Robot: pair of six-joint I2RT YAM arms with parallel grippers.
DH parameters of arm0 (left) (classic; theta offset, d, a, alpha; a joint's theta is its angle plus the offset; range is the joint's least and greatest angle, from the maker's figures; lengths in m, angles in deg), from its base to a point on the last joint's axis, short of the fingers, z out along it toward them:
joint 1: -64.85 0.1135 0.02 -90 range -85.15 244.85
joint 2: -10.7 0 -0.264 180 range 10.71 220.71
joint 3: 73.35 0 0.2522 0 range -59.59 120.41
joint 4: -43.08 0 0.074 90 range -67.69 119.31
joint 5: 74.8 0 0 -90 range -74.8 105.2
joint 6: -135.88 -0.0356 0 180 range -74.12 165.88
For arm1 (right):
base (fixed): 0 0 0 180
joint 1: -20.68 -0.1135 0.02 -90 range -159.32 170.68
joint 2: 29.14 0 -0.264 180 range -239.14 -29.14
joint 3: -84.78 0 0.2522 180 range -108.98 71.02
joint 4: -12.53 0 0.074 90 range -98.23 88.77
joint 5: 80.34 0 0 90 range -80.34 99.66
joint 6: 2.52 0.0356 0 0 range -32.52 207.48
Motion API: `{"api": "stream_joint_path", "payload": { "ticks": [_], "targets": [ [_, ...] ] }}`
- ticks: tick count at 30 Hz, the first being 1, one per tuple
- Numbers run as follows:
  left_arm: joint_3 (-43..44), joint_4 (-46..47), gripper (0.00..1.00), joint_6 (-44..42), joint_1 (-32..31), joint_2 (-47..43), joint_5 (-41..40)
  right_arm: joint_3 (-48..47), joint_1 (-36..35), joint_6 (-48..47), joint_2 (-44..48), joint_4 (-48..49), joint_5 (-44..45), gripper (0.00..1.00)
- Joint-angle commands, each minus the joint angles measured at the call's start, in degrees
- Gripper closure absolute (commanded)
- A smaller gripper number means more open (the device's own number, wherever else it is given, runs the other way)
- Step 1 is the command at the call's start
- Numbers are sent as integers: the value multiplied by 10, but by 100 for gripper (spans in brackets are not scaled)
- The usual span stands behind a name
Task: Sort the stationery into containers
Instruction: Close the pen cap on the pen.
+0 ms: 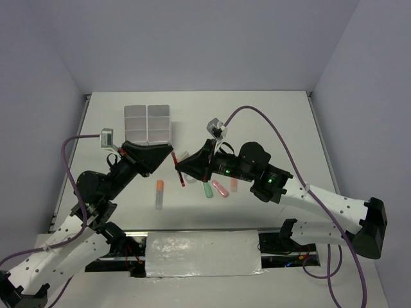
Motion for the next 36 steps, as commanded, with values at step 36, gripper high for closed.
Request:
{"api": "stream_joint_path", "payload": {
  "ticks": [36],
  "targets": [
    [27, -46, 100, -52, -4, 12, 109, -41, 24, -29, 8, 76, -24, 100]
  ]
}}
